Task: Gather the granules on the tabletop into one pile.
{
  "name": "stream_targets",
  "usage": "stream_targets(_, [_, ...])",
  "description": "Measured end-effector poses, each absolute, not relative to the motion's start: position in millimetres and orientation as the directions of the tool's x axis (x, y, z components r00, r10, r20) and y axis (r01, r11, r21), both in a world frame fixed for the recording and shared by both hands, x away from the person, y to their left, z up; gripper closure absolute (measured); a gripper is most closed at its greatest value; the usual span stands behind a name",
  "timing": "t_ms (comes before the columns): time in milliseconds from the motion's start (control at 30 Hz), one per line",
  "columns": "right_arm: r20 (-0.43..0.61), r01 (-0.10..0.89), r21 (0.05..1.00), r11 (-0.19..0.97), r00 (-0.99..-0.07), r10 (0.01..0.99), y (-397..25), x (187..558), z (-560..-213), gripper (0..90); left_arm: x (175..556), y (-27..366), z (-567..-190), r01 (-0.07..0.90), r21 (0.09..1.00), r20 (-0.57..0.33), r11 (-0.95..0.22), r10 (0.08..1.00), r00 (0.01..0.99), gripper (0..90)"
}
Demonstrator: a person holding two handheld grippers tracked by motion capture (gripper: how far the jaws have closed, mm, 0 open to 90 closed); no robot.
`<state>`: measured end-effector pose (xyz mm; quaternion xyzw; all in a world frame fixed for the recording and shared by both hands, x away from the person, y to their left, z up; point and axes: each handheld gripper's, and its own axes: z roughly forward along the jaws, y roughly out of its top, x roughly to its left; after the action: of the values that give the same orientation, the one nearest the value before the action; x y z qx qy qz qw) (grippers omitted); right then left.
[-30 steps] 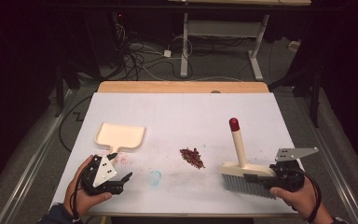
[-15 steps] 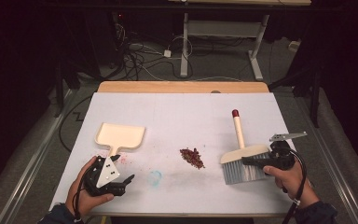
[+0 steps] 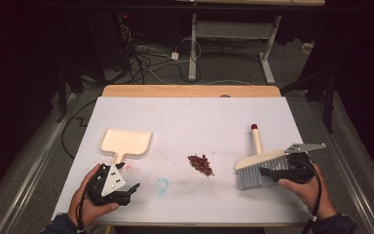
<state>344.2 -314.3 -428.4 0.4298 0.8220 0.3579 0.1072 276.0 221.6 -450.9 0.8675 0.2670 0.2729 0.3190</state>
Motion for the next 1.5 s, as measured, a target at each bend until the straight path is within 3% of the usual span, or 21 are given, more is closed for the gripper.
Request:
stream_targets(167, [0.038,0.598,0.692,0.404,-0.589,0.807,-308.7,335.6,-416.7,28.2,276.1,222.2,-450.3,0.289,0.703,0.304,-0.650,0.642,0.704,19.9])
stream_targets(400, [0.004,0.567,0.755,0.329,-0.506,0.862,-312.1,335.6,-408.3,18.9,276.4,222.3,-450.3,0.290,0.701,0.305,-0.651,0.642,0.704,19.9])
stream_targets(533, [-0.042,0.494,0.814,0.306,-0.476,0.878,-314.4,331.2,-399.0,17.3,276.6,222.2,-450.5,0.291,0.701,0.303,-0.651,0.641,0.705,19.9])
stream_targets(633, [-0.079,0.446,0.840,0.310,-0.465,0.882,-314.5,326.5,-392.6,21.0,276.7,221.8,-450.8,0.290,0.701,0.302,-0.652,0.640,0.707,19.9])
stream_targets(967, [-0.165,0.383,0.840,0.385,-0.496,0.852,-301.6,322.6,-390.0,22.3,276.2,222.1,-450.2,0.289,0.705,0.302,-0.648,0.643,0.703,19.9])
stream_targets(1500, [-0.186,0.259,0.889,0.378,-0.550,0.814,-274.6,307.6,-400.4,16.8,279.8,218.8,-445.8,0.288,0.735,0.295,-0.614,0.672,0.679,18.4])
